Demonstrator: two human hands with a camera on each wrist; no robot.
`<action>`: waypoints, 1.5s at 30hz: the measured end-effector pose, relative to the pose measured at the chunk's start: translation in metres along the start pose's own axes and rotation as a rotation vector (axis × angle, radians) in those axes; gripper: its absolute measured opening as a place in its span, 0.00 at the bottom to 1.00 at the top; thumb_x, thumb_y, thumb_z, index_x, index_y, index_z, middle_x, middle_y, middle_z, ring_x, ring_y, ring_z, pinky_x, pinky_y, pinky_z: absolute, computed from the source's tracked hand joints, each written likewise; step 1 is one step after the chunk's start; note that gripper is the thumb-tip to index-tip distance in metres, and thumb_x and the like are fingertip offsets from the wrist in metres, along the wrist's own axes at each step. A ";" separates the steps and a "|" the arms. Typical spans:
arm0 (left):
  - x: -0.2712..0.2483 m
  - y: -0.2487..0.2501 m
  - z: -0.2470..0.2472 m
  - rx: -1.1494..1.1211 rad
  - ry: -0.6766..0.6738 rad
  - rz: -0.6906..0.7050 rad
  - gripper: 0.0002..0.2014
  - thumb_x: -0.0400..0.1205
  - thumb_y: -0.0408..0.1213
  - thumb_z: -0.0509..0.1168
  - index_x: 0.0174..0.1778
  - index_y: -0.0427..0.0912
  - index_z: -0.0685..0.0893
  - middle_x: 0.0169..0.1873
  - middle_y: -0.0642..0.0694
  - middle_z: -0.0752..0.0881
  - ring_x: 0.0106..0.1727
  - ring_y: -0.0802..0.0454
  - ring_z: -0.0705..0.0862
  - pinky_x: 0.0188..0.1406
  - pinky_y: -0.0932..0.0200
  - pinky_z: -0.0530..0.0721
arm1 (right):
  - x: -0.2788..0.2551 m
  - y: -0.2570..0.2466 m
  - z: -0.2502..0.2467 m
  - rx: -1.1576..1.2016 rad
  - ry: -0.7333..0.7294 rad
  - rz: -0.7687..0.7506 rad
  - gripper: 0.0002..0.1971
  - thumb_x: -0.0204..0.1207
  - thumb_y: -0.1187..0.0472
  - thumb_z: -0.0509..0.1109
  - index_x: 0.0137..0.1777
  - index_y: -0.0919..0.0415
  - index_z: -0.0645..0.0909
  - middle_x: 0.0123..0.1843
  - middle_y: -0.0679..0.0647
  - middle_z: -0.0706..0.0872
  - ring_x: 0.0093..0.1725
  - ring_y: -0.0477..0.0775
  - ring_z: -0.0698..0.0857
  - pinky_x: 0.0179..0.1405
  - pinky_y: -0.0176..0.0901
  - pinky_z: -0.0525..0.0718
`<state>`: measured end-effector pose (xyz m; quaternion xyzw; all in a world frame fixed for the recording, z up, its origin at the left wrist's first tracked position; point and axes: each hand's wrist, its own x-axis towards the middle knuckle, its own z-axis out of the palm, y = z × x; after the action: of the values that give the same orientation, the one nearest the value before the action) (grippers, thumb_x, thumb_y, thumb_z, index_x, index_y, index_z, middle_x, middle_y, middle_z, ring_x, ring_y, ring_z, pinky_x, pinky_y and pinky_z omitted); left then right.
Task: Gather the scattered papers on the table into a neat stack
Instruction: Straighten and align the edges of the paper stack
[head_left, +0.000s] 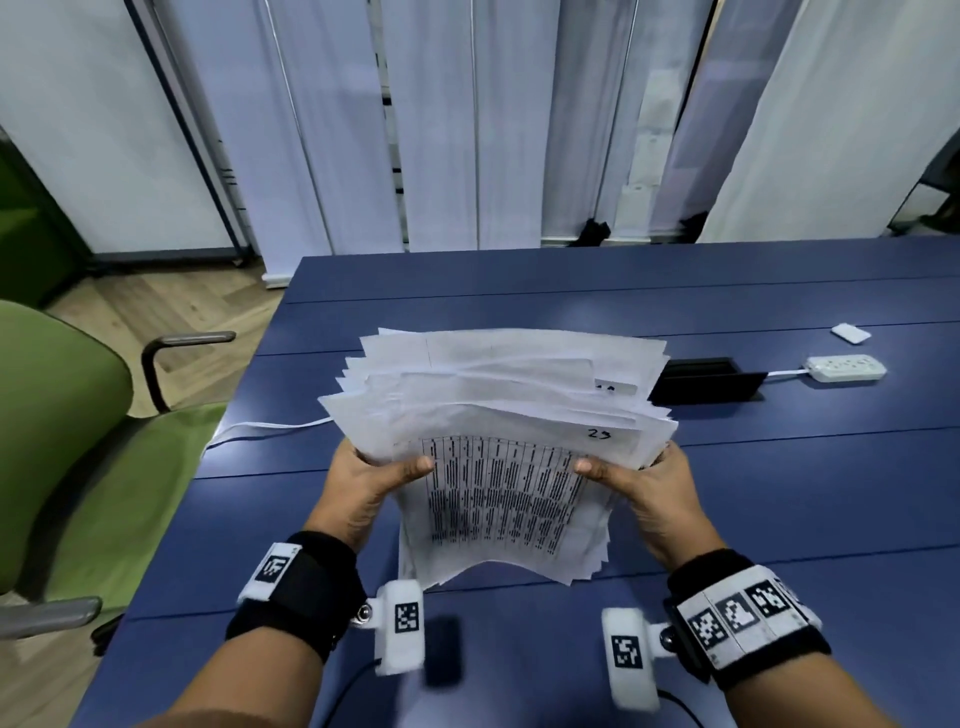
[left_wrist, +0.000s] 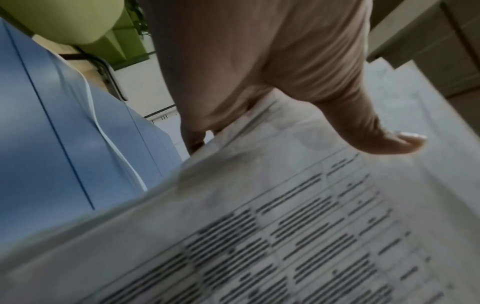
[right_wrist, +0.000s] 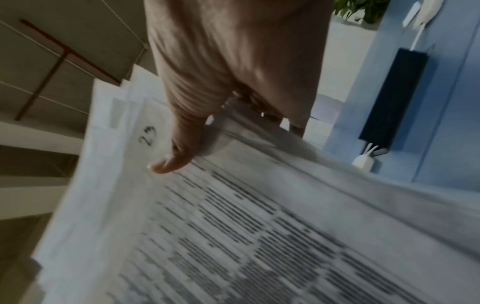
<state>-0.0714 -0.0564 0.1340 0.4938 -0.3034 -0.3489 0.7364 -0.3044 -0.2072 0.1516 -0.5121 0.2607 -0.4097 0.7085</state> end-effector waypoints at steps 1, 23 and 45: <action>-0.002 -0.003 0.003 0.019 -0.009 -0.017 0.43 0.47 0.48 0.89 0.57 0.39 0.84 0.51 0.44 0.92 0.55 0.49 0.90 0.49 0.62 0.86 | -0.002 0.004 0.000 -0.021 0.002 0.024 0.26 0.55 0.78 0.78 0.56 0.70 0.83 0.48 0.60 0.93 0.50 0.57 0.92 0.48 0.46 0.90; -0.007 -0.013 0.018 0.050 0.010 -0.037 0.33 0.62 0.23 0.82 0.64 0.32 0.81 0.55 0.38 0.90 0.58 0.45 0.89 0.55 0.56 0.87 | -0.004 0.020 0.003 -0.135 0.106 0.016 0.29 0.54 0.79 0.83 0.58 0.74 0.81 0.44 0.56 0.93 0.44 0.50 0.92 0.39 0.38 0.89; -0.012 -0.032 -0.003 0.125 0.136 -0.141 0.42 0.49 0.46 0.89 0.57 0.33 0.85 0.52 0.39 0.92 0.57 0.44 0.90 0.61 0.48 0.86 | -0.004 0.037 -0.003 -0.183 0.001 0.187 0.26 0.58 0.79 0.81 0.59 0.75 0.82 0.47 0.57 0.93 0.48 0.54 0.92 0.44 0.43 0.90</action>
<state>-0.0830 -0.0537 0.1013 0.5813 -0.2386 -0.3461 0.6967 -0.2967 -0.2000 0.1154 -0.5478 0.3440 -0.3168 0.6937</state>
